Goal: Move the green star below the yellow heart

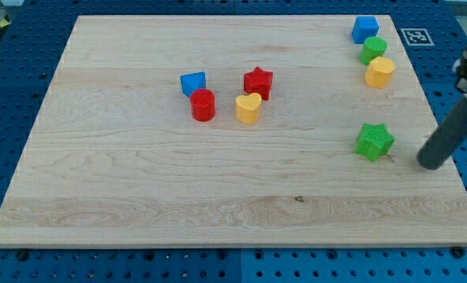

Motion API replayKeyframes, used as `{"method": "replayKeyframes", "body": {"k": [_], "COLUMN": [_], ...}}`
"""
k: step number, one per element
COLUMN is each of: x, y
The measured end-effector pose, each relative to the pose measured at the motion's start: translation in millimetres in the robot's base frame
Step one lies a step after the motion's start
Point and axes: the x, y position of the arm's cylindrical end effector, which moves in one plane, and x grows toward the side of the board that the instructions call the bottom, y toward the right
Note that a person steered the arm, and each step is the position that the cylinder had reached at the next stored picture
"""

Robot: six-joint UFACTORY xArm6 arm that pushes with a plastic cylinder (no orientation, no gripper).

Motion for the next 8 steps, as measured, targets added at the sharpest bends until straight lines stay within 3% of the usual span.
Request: {"method": "replayKeyframes", "body": {"k": [2,4,8], "x": [-1.8,17.3,-18.0], "y": [-38.3,-9.9,-4.8]}}
